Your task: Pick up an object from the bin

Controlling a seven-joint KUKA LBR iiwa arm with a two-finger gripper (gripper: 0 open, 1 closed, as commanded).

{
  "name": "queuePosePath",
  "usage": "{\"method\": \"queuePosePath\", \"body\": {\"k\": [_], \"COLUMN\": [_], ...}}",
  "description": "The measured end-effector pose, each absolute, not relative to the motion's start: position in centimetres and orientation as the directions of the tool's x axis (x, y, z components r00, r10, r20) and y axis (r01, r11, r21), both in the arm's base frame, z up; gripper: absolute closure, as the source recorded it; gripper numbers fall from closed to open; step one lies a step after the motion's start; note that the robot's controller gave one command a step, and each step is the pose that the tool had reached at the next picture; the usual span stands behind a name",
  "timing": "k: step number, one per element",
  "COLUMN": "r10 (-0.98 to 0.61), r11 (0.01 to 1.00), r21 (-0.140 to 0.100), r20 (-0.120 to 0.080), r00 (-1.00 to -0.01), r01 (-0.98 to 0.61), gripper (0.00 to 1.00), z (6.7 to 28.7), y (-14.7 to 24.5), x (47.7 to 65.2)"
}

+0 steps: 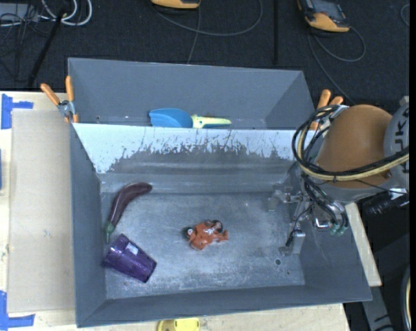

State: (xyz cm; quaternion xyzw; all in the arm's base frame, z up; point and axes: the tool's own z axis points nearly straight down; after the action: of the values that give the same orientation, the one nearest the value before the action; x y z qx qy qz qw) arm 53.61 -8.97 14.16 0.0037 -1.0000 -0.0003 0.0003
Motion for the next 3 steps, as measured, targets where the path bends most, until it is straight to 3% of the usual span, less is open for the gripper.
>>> {"method": "queuePosePath", "body": {"k": [1,2,3], "r10": [-0.008,-0.062,-0.047], "r11": [1.000,0.998,0.999], "r21": [0.000,-0.002,0.005], "r20": [0.001,-0.003,-0.001], "r00": [-1.000,-0.998,-0.999], "r01": [-0.008,-0.062,-0.047], "gripper": [0.00,0.00,0.00], "z": [14.2,11.2,7.3], "y": [-9.0,-5.1,-4.1], "x": [53.6,54.7,55.8]}}
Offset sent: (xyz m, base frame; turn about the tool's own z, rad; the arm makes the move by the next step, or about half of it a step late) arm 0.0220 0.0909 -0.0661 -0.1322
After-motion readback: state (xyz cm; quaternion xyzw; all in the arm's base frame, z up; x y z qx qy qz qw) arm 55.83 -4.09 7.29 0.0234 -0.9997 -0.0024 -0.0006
